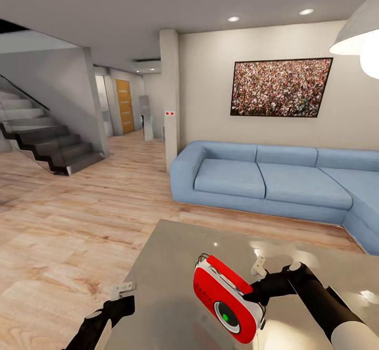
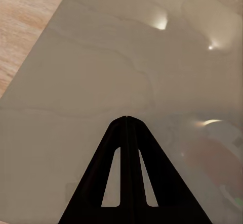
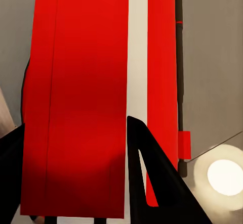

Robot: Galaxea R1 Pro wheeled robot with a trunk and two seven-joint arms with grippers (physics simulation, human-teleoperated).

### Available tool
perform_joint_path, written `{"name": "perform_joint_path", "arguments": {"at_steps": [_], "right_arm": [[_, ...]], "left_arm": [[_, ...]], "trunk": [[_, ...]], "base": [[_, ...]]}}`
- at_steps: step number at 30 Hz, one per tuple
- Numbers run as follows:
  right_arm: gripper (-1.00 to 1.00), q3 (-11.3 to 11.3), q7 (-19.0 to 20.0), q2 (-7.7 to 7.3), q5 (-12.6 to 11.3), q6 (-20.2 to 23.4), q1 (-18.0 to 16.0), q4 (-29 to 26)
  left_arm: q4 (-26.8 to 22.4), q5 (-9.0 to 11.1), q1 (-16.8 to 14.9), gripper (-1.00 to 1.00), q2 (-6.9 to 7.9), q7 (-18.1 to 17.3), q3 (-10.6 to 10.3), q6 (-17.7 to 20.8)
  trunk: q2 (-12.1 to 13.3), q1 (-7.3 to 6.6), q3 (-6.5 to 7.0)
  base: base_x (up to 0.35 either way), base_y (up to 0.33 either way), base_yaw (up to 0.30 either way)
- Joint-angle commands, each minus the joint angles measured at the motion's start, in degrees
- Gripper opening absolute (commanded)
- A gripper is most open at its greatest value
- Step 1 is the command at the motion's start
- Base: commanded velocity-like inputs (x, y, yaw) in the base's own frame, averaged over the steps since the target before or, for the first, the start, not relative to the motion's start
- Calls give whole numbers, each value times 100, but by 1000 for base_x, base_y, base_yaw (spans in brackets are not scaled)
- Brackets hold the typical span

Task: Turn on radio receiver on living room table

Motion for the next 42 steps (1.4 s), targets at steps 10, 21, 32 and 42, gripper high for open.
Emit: {"name": "perform_joint_path", "arguments": {"at_steps": [10,21,32,42], "right_arm": [[-100,9,-1,0,-15,6,-2,-3],[-100,10,-3,0,-11,6,-3,-3],[-100,10,-1,0,-11,6,-3,-3],[-100,19,-1,0,-9,6,-2,-3]], "left_arm": [[0,1,0,-100,0,-7,0,0],[0,1,0,-100,-9,-5,0,0],[0,0,0,-100,-9,0,-4,0],[0,1,0,-100,-9,-6,-8,0]], "trunk": [[-162,88,-72],[-162,88,-72],[-443,242,-198],[-563,308,-251]], "base": [[0,0,0],[0,0,0],[0,0,0],[0,0,0]]}}
